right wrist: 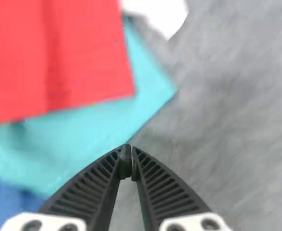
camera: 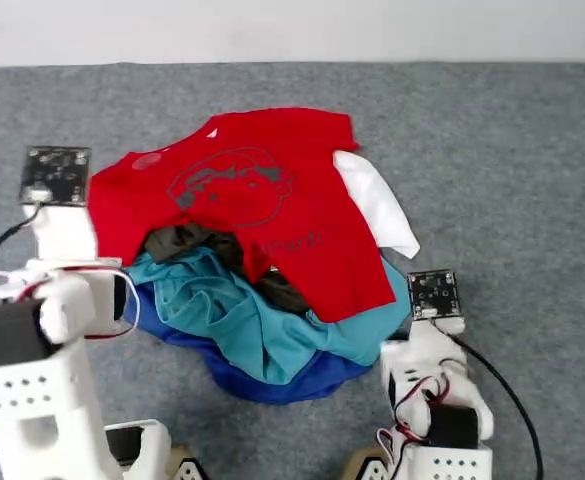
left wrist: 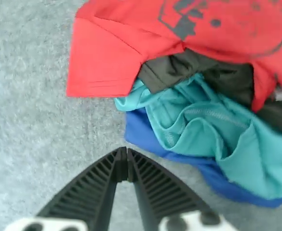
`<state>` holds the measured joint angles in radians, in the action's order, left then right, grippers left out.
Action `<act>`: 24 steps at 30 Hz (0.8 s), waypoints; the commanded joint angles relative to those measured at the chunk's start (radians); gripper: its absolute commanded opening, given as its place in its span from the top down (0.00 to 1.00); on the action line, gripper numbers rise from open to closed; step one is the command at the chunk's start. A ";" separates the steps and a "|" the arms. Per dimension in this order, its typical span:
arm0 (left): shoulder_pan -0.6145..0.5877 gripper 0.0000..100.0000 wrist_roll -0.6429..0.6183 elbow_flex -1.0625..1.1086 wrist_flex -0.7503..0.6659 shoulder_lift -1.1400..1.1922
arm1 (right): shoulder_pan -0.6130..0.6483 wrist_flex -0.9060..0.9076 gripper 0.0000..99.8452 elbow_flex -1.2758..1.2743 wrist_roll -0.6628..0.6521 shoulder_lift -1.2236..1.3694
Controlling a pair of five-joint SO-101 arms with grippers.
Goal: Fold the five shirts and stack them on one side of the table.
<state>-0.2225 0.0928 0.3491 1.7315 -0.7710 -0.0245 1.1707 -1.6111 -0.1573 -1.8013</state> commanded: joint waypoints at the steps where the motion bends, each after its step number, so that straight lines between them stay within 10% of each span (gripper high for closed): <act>1: -0.008 0.96 0.123 -0.062 0.014 0.046 | -0.076 -0.111 0.99 0.127 -0.014 -0.012; 10: 0.017 0.90 0.121 -0.237 0.020 0.282 | -0.094 0.108 0.99 0.479 -0.009 0.214; 24: 0.374 0.71 0.121 -0.533 0.020 0.681 | -0.094 0.565 0.99 1.143 -0.006 0.855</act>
<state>0.1120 0.2125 -0.1066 1.7346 -0.1695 -0.1105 1.6909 -0.5677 -0.1603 -0.9835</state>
